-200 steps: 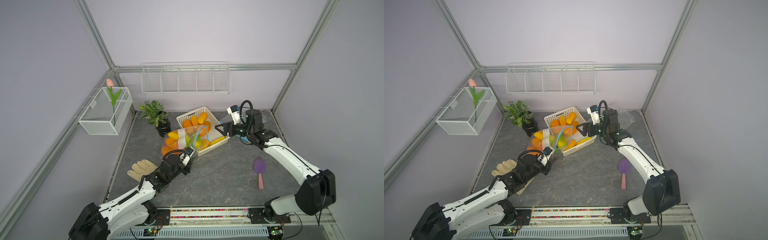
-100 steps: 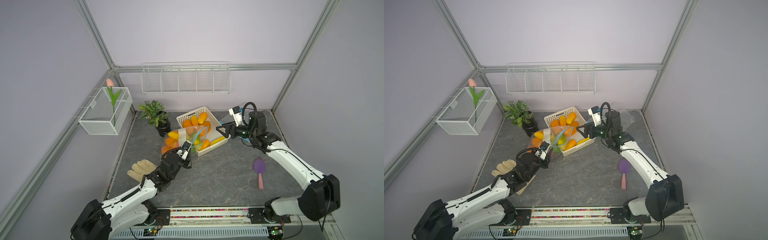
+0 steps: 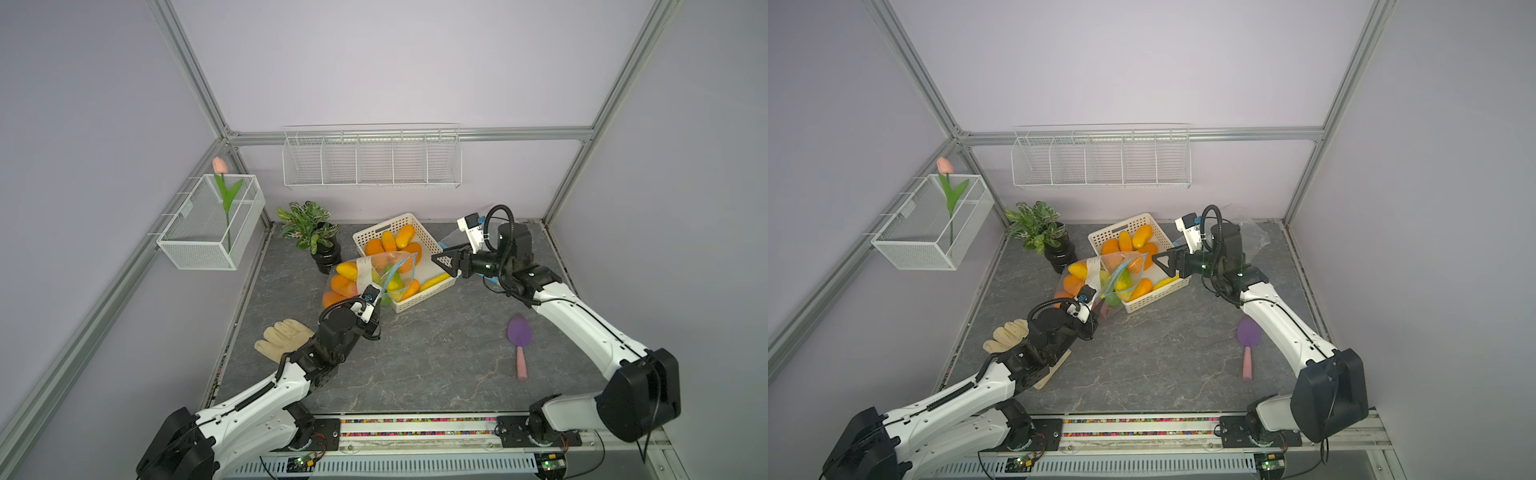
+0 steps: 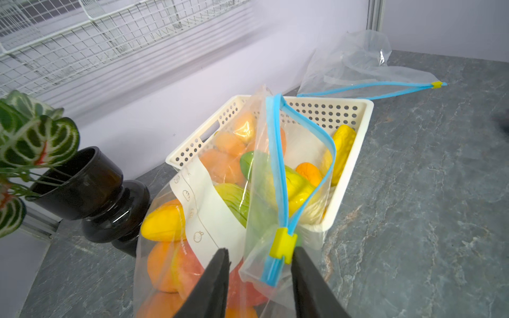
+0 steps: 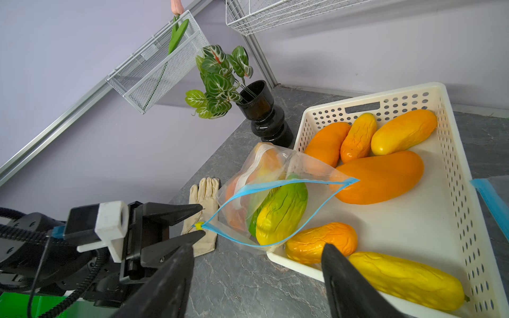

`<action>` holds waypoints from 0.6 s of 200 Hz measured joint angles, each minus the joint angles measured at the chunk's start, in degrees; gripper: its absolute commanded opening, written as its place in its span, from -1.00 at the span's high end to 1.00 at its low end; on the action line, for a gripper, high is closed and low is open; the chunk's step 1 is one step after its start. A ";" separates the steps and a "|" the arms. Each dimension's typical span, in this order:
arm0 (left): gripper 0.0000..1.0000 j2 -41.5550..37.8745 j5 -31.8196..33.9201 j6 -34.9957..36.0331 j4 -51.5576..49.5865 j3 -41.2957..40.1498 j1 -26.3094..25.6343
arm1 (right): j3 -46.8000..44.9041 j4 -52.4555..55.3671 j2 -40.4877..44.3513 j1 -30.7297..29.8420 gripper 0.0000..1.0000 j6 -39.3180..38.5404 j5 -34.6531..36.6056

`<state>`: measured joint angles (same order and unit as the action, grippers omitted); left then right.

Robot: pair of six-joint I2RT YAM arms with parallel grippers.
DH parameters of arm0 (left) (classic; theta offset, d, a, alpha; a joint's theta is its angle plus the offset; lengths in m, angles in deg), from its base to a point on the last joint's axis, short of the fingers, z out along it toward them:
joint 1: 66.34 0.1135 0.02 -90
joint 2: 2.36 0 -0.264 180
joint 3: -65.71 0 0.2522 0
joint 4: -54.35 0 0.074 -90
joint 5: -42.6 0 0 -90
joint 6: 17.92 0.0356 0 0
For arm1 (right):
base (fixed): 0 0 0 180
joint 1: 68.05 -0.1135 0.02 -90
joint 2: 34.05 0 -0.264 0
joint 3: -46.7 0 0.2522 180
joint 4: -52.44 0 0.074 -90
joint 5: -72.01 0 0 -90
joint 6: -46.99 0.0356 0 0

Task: Place the mango in a zip-top bag and seal the zipper
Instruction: Pick up the zipper food storage bag at the center of the board.

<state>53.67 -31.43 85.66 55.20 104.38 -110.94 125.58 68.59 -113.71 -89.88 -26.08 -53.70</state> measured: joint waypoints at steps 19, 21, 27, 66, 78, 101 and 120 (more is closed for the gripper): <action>0.20 2.12 -0.17 0.09 0.04 0.00 0.15 | -0.20 -0.20 0.00 0.00 -0.52 -0.24 -0.33; 0.20 2.34 -0.15 0.13 0.04 0.00 0.22 | -0.22 -0.20 0.00 0.00 -0.52 -0.24 -0.35; 0.20 2.91 -0.15 0.22 0.09 0.00 0.37 | -0.26 -0.20 0.00 0.00 -0.52 -0.28 -0.39; 0.19 5.01 -0.83 0.42 3.02 0.00 4.04 | -1.05 -0.96 0.04 0.00 -0.52 -0.50 -1.16; 0.19 5.53 -1.09 0.42 4.48 0.02 5.29 | -1.42 -1.03 0.04 0.00 -0.52 -0.52 -1.31; 0.21 7.19 -2.58 0.48 5.77 0.59 6.14 | -2.14 -1.11 0.28 0.00 -0.53 -0.70 -1.73; 0.25 8.92 -4.55 0.57 5.90 1.81 6.14 | -2.19 -1.40 0.57 0.04 -0.53 -0.76 -1.95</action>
<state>62.59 -35.98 86.23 61.10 106.19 -104.80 123.40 67.19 -113.14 -89.83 -26.84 -55.64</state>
